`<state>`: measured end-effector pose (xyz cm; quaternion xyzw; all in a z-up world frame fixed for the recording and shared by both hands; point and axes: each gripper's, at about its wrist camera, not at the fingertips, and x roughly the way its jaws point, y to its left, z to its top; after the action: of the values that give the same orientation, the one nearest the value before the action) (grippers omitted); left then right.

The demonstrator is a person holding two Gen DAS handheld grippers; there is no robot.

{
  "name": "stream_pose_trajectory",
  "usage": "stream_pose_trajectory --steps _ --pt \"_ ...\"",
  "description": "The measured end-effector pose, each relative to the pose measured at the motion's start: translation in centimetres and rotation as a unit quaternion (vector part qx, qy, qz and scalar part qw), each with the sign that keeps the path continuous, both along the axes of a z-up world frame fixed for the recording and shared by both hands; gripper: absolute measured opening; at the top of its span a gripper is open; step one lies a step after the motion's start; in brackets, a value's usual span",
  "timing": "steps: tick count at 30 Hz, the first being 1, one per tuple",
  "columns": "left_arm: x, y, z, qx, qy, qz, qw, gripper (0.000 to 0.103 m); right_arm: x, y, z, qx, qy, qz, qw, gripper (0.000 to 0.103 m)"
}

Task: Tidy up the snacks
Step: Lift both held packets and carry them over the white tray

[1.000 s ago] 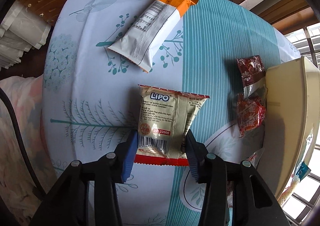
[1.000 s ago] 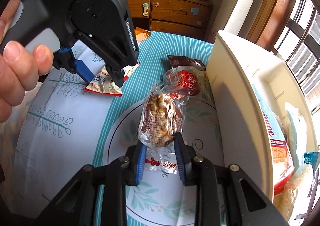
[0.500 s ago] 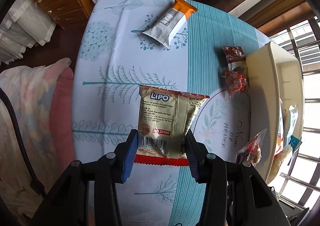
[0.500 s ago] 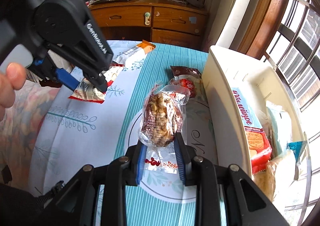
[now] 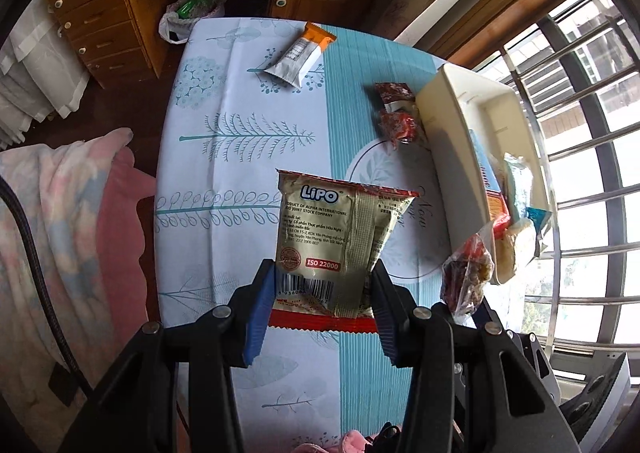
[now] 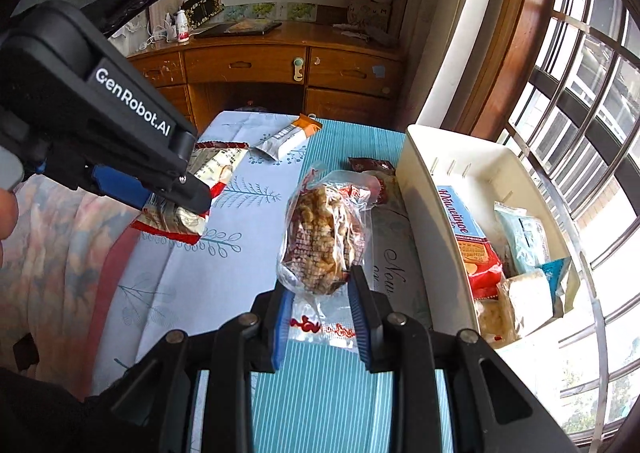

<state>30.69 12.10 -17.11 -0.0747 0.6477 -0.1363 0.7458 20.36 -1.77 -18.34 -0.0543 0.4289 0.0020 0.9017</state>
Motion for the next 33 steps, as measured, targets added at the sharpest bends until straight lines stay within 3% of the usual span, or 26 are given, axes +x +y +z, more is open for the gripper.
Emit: stream_pose_trajectory --steps 6,13,21,33 --pt "-3.0 0.7 2.8 -0.054 -0.051 -0.021 0.9970 0.044 -2.3 0.6 1.6 -0.005 -0.017 -0.023 1.000 0.027" --pt "-5.9 0.9 6.0 -0.097 -0.118 -0.050 0.9870 0.044 -4.7 0.5 3.0 -0.008 -0.034 -0.055 0.998 0.027" --pt "-8.1 0.6 8.0 -0.145 -0.153 -0.066 0.9754 0.044 -6.8 -0.4 4.4 -0.012 -0.045 -0.077 0.996 0.027" --pt "-9.4 -2.4 10.2 -0.174 -0.184 -0.058 0.9656 0.044 -7.8 -5.0 5.1 -0.006 -0.054 -0.105 0.993 0.027"
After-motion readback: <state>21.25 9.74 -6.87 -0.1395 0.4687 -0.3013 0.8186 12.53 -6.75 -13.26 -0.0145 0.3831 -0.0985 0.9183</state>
